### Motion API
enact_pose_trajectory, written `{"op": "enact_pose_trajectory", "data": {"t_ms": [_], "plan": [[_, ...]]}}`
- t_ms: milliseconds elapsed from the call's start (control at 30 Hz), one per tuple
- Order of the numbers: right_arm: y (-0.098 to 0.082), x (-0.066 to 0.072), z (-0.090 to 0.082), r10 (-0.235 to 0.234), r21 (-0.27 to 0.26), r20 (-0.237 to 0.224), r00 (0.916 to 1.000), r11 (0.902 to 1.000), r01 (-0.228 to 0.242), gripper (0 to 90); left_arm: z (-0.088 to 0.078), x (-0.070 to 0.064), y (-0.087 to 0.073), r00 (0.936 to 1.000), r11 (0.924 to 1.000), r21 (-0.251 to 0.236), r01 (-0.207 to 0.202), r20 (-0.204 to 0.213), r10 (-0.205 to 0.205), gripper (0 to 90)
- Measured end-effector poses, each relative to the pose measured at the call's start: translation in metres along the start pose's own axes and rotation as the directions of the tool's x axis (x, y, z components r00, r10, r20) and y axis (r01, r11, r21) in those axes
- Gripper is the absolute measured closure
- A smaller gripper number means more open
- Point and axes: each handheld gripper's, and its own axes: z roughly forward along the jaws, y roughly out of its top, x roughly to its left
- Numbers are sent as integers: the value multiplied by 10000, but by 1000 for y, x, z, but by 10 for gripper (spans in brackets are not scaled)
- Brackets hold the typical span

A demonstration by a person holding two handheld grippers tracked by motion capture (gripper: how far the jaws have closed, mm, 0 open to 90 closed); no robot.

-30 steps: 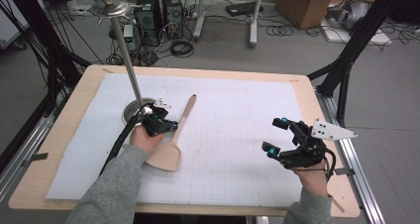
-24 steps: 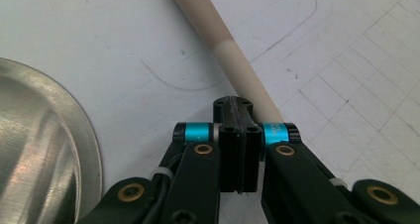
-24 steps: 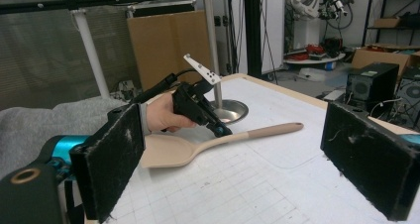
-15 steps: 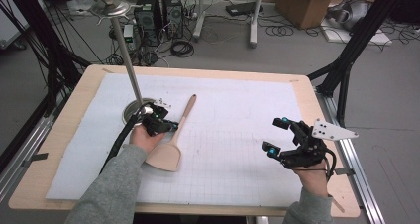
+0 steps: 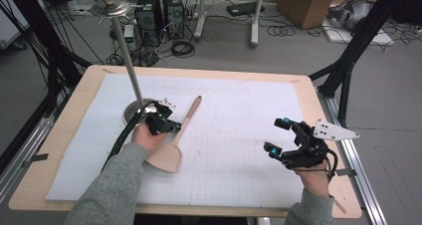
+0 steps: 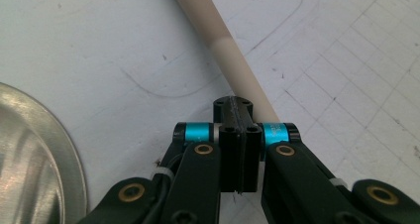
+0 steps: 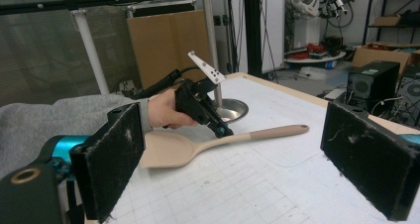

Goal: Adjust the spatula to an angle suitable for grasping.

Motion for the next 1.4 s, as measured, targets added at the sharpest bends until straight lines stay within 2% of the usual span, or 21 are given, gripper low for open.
{"op": "enact_pose_trajectory", "data": {"t_ms": [33,233,867,1100,1167,1400], "plan": [[0,0,0,-31,2,3,10000,10000,31,88,1,-1,3,9999,9997,196,-133,17,132,898],[0,0,0,9,7,-23,10000,10000,-9,88,4,-6,12,9986,9968,605,-521,-21,523,897],[0,0,-1,-27,-40,20,10000,10000,28,88,13,-19,19,9958,9932,736,-900,256,883,897],[0,0,0,-12,17,13,10000,10000,12,88,13,-21,19,9951,9928,673,-991,117,985,897],[0,0,0,-23,16,6,10000,10000,23,88,13,-21,20,9942,9921,661,-1063,-71,1070,897],[0,0,-2,10,-11,39,10000,10000,-10,88,0,-19,22,9947,9948,102,-1012,-197,1013,897]]}}
